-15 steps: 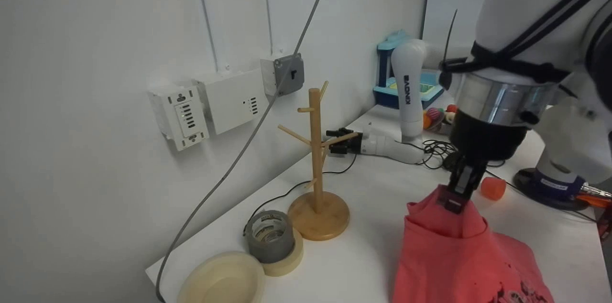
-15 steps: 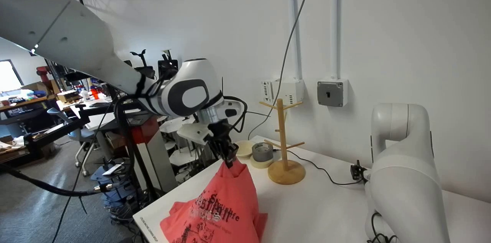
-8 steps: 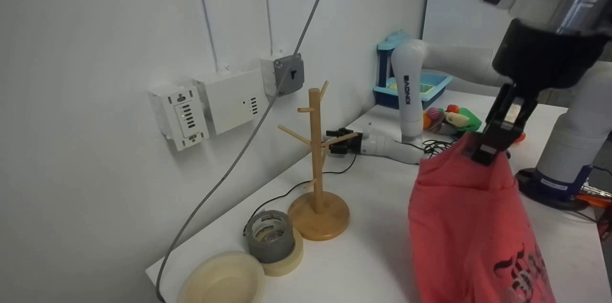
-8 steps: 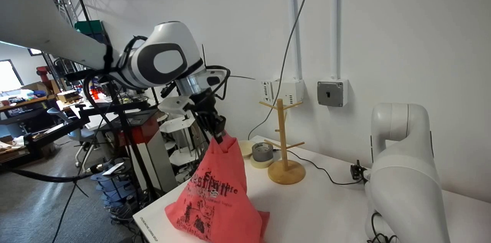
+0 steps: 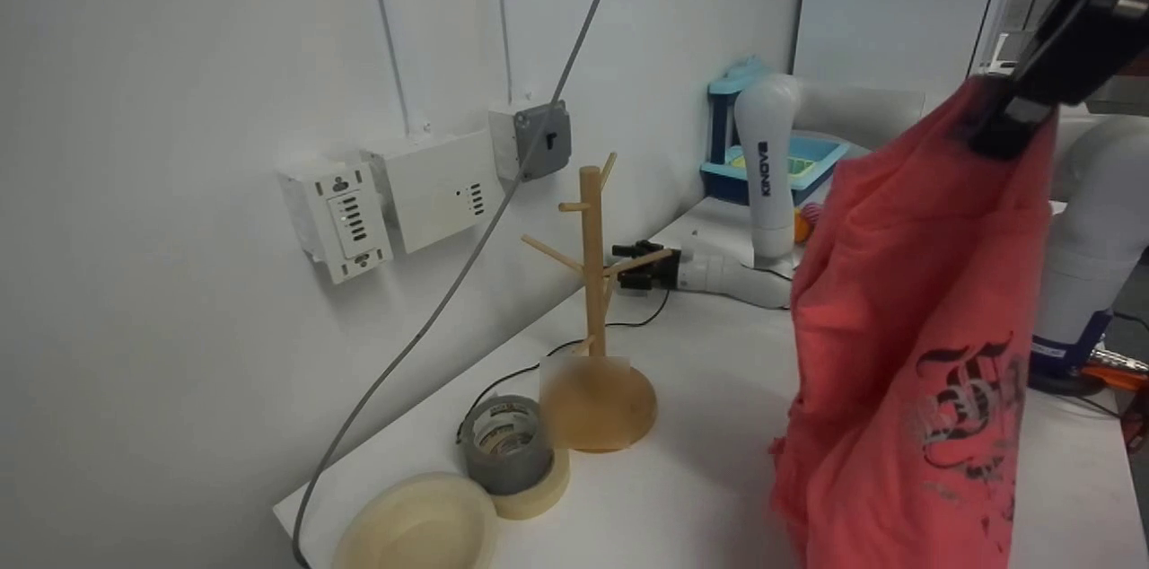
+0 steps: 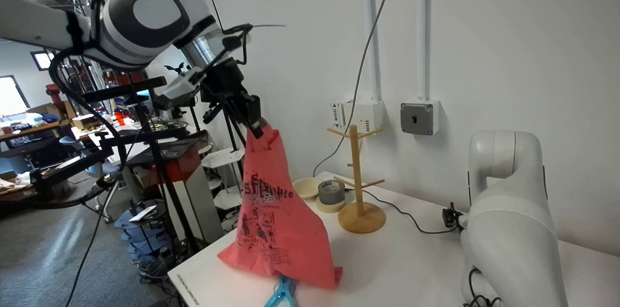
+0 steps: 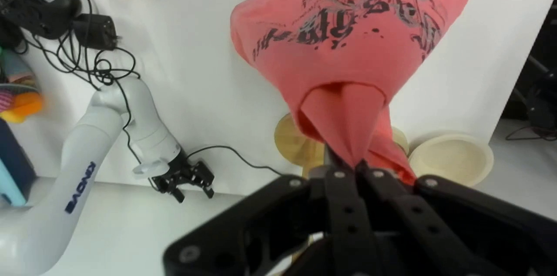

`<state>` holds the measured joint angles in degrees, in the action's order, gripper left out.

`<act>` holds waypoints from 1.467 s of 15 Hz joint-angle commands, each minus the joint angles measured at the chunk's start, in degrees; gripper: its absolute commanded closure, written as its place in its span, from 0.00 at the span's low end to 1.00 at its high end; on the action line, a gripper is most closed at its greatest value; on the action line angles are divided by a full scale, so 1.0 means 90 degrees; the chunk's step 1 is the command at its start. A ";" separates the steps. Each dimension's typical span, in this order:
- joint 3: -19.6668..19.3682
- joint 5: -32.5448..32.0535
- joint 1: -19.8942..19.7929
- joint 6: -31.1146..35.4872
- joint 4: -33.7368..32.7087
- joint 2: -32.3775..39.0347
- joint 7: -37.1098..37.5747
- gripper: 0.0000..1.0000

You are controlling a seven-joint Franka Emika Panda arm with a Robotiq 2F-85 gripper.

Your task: Pick up the orange sweater and put it back down

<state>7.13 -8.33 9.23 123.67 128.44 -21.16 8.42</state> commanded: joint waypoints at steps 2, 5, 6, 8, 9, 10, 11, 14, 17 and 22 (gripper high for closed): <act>0.0511 -0.0816 -0.0419 0.0275 -0.0002 -0.0741 0.0821 1.00; 0.0729 -0.1303 -0.0668 0.0773 0.0043 -0.0978 0.1387 1.00; 0.0811 -0.1470 -0.0771 0.0959 0.0051 -0.1033 0.1590 1.00; 0.0971 -0.1821 -0.0999 0.1301 0.0062 -0.1114 0.1952 1.00; 0.1068 -0.1978 -0.1101 0.1387 0.0053 -0.1163 0.2115 1.00; 0.1154 -0.2118 -0.1198 0.1449 0.0054 -0.1201 0.2259 1.00; 0.1226 -0.2210 -0.1260 0.1454 0.0063 -0.1255 0.2372 1.00; 0.1285 -0.2174 -0.1250 0.1366 0.0163 -0.1417 0.2433 1.00; 0.1227 -0.1863 -0.1030 0.1074 0.0310 -0.1671 0.2160 1.00; 0.1096 -0.1329 -0.0763 0.0553 0.0596 -0.2263 0.1843 1.00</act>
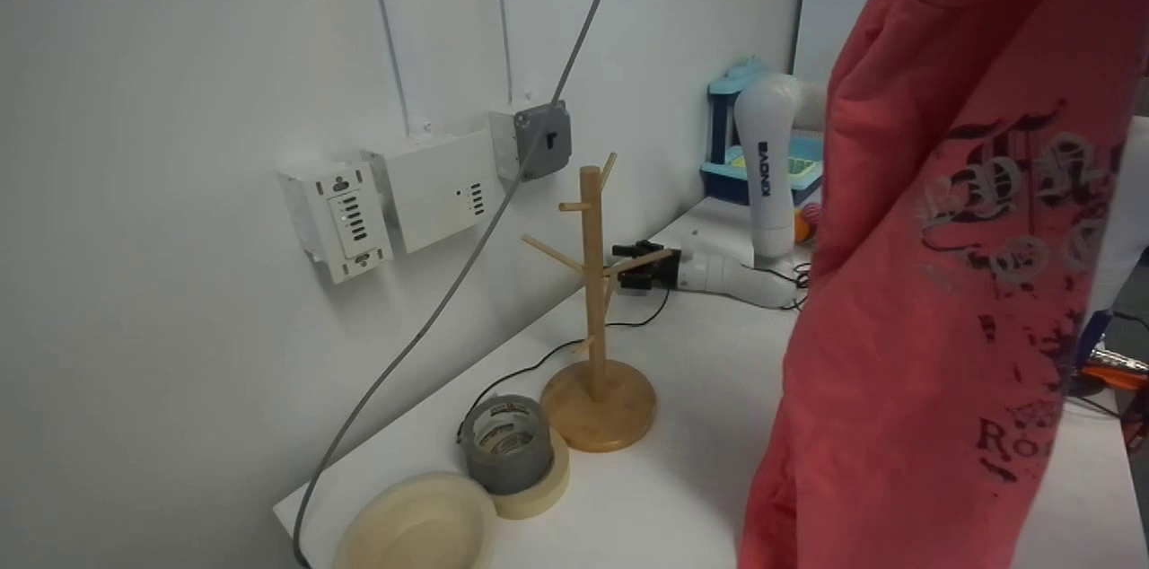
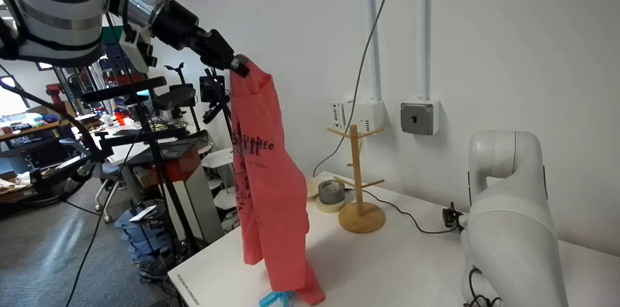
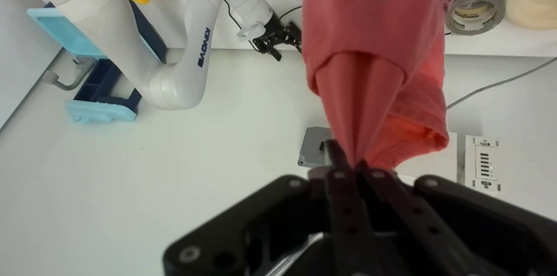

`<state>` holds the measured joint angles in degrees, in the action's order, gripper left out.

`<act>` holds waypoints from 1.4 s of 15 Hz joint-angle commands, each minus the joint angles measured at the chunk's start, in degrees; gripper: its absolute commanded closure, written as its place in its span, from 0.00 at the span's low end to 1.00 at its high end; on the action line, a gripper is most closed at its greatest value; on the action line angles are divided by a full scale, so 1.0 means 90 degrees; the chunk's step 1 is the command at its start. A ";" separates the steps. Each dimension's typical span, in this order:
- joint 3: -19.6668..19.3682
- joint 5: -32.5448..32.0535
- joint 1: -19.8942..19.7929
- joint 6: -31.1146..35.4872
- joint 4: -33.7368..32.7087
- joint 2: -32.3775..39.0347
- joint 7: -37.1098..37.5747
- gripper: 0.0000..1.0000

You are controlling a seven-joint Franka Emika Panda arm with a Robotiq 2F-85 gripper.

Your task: Pick up the orange sweater and put it back down

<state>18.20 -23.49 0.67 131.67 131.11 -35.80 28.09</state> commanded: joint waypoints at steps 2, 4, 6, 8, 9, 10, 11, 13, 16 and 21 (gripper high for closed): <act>-0.0127 0.0465 0.0214 -0.0560 0.0408 -0.0879 -0.0423 1.00; -0.0106 0.0507 0.0201 -0.0769 0.0477 -0.1089 -0.0468 1.00; -0.0112 0.0548 0.0197 -0.0952 0.0521 -0.1258 -0.0526 1.00; -0.0150 0.0627 0.0228 -0.1159 0.0547 -0.1341 -0.0633 1.00; -0.0170 0.0684 0.0256 -0.1273 0.0561 -0.1357 -0.0709 1.00; -0.0182 0.0737 0.0266 -0.1392 0.0593 -0.1337 -0.0776 1.00; -0.0214 0.0795 0.0278 -0.1481 0.0643 -0.1282 -0.0860 1.00; -0.0289 0.0870 0.0288 -0.1558 0.0729 -0.1178 -0.1006 1.00; -0.0318 0.0903 0.0203 -0.1604 0.0780 -0.0854 -0.1116 1.00; -0.0377 0.0743 -0.0062 -0.1132 0.0676 0.0426 -0.0981 1.00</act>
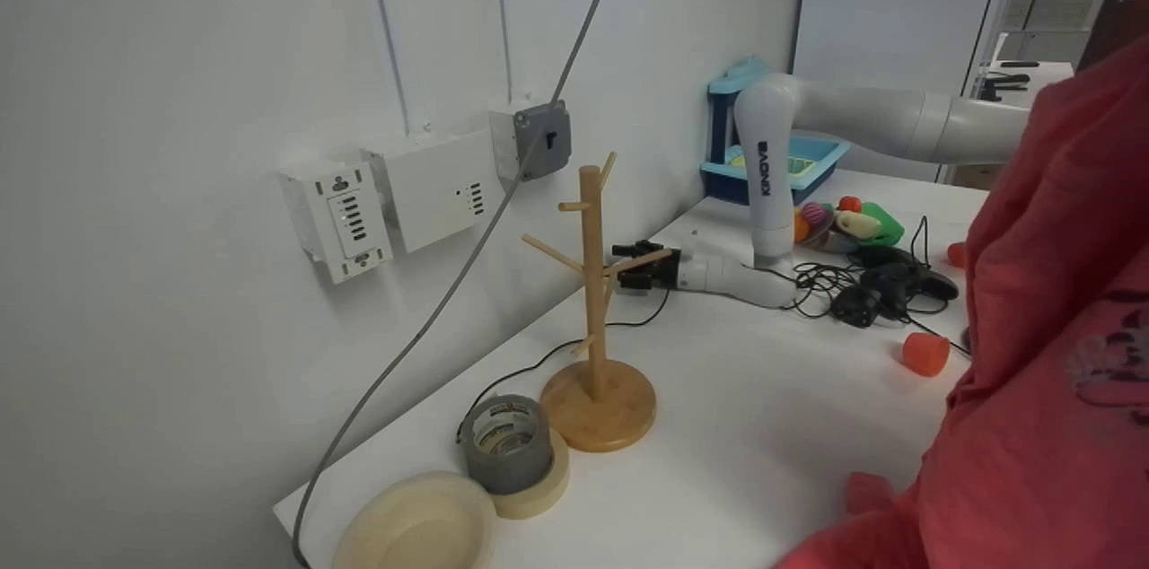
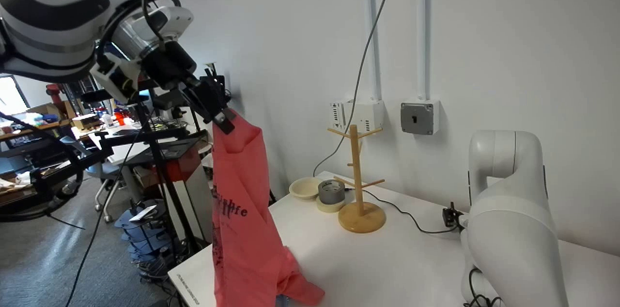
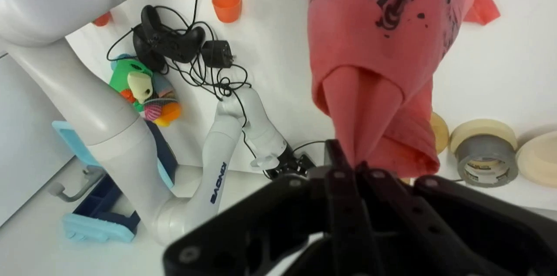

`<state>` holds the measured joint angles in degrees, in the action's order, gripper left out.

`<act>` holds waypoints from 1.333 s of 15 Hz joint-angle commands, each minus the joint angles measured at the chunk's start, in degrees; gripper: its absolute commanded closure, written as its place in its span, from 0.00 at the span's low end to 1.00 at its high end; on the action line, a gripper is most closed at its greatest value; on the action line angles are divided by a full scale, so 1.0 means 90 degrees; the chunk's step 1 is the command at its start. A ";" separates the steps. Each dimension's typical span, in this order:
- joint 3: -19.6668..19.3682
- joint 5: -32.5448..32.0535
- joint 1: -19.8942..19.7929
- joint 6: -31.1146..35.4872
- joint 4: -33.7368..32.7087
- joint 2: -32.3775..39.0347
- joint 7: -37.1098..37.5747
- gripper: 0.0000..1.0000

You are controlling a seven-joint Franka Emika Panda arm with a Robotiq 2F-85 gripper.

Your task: Pick up the orange sweater and put it back down

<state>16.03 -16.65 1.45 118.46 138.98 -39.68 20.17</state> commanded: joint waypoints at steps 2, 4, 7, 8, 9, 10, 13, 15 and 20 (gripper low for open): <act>-0.0166 -0.0229 -0.0343 0.0976 -0.0227 0.1616 0.0089 1.00; -0.0168 -0.0538 -0.0564 0.1667 -0.0346 0.2360 0.0341 1.00; -0.0175 -0.1294 -0.0894 0.2669 -0.0730 0.3618 0.0948 1.00; -0.0205 -0.1682 -0.0962 0.2951 -0.0926 0.4036 0.1286 1.00; -0.0288 -0.2068 -0.0958 0.3163 -0.1110 0.4373 0.1626 1.00; -0.0422 -0.2464 -0.0898 0.3337 -0.1318 0.4686 0.1997 1.00; -0.0539 -0.3419 -0.0928 0.3593 -0.1943 0.5422 0.3039 1.00; -0.0659 -0.3915 -0.0832 0.3590 -0.2303 0.5761 0.3676 1.00; -0.0742 -0.4660 -0.0715 0.3422 -0.2897 0.6249 0.4811 1.00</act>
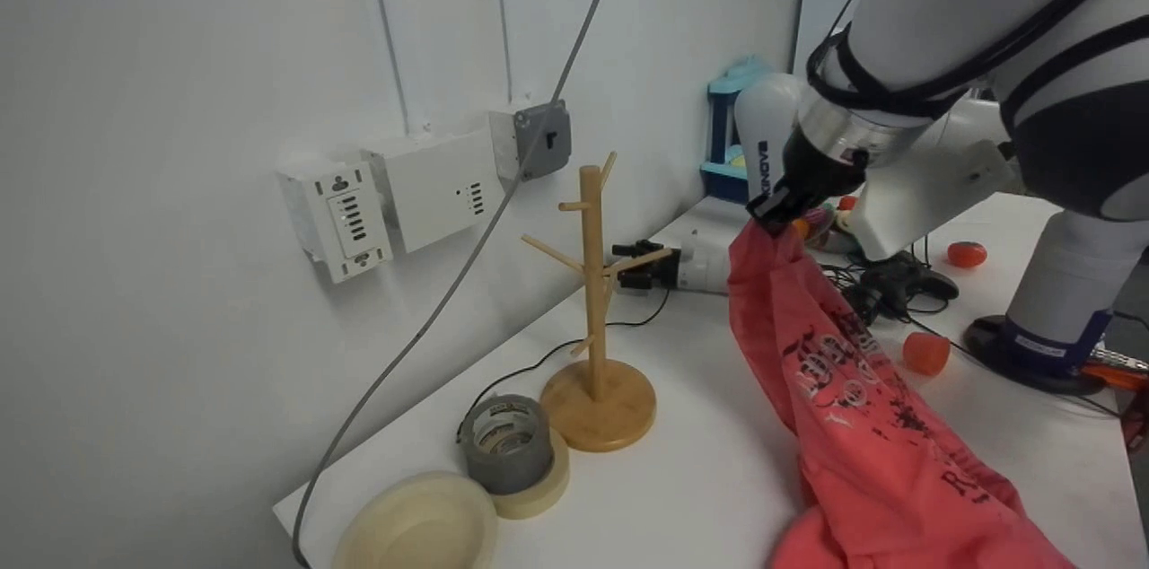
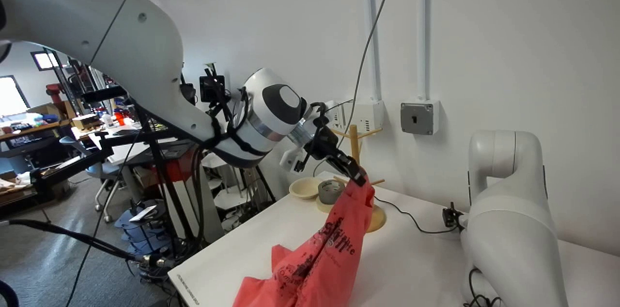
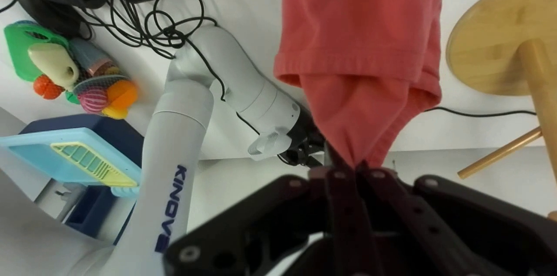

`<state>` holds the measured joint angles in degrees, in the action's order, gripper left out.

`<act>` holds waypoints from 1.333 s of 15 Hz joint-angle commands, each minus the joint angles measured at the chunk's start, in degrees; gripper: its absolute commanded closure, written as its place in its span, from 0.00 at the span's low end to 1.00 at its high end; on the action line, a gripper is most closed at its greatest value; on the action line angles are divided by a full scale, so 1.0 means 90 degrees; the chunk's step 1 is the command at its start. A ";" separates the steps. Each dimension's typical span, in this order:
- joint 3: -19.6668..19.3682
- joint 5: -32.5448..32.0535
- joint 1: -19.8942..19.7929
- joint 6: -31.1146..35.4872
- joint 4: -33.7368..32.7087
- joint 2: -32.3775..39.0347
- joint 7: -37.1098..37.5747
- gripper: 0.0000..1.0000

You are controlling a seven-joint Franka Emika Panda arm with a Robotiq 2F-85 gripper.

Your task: Pick up the orange sweater and put it back down

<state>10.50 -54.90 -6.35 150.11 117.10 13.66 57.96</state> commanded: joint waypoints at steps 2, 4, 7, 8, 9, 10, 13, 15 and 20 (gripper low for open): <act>-0.0109 -0.0521 0.0153 -0.0137 -0.0588 0.0433 0.0816 0.72; -0.0099 -0.0622 0.0155 -0.0148 -0.0682 0.0514 0.0926 0.59; -0.0018 -0.0449 0.0099 -0.0066 -0.0738 0.0613 0.0736 0.36; 0.0031 -0.0319 0.0062 -0.0039 -0.0724 0.0632 0.0589 0.27; -0.0439 0.0048 0.0510 0.0035 -0.0687 0.0608 0.0335 0.20; -0.0445 0.0276 0.0536 -0.0007 -0.0659 0.0613 0.0174 0.14; -0.0558 0.1212 0.0737 -0.0064 -0.0599 0.0633 -0.0468 0.00; -0.0638 0.1786 0.0876 -0.0161 -0.0591 0.0635 -0.0896 0.00; -0.0980 0.1976 0.1235 0.0378 0.1463 -0.0382 -0.0814 0.00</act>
<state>3.41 -39.82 2.99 150.50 119.21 16.65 51.59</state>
